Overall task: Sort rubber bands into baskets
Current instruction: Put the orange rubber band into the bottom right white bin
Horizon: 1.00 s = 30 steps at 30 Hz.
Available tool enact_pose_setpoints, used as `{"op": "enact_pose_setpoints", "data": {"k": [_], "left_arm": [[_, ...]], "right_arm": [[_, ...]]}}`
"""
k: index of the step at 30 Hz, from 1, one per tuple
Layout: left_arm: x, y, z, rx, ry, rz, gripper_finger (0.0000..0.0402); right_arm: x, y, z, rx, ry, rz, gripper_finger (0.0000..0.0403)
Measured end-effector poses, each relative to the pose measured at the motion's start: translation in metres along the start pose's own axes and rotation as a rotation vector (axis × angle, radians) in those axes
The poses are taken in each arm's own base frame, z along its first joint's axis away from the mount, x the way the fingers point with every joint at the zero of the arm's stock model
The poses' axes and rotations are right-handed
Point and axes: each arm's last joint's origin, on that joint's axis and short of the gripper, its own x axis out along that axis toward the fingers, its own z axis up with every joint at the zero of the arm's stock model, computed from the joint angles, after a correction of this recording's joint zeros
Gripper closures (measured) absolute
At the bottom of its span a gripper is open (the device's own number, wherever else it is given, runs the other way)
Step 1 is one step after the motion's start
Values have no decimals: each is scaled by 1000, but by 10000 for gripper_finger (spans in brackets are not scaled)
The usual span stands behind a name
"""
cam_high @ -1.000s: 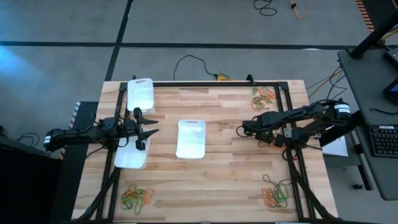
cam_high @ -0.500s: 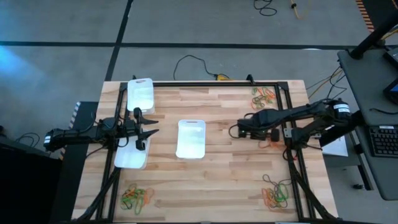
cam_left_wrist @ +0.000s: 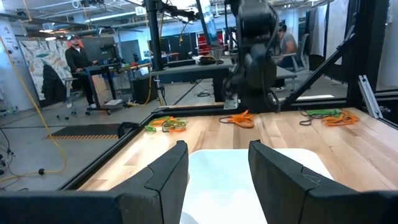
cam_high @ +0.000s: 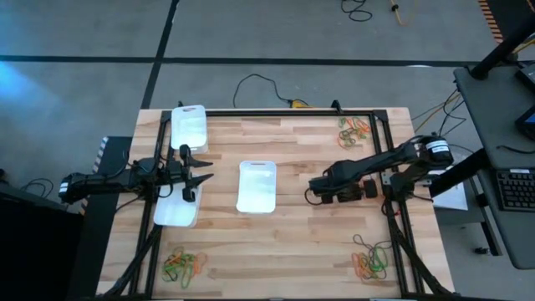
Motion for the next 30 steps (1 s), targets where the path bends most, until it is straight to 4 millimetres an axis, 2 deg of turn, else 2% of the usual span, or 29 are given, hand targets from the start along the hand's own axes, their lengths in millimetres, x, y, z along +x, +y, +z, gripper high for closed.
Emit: {"op": "enact_pose_setpoints", "data": {"k": [5, 11, 24, 30], "left_arm": [[0, 0, 0, 0, 0, 0, 248], [0, 0, 0, 0, 0, 0, 248], [0, 0, 0, 0, 0, 0, 248], [0, 0, 0, 0, 0, 0, 248]], "right_arm": [[25, -8, 8, 93, -7, 97, 303], [36, -18, 10, 99, -18, 89, 279], [37, -18, 15, 28, -69, 101, 312], [31, -14, 20, -13, -74, 129, 338]]}}
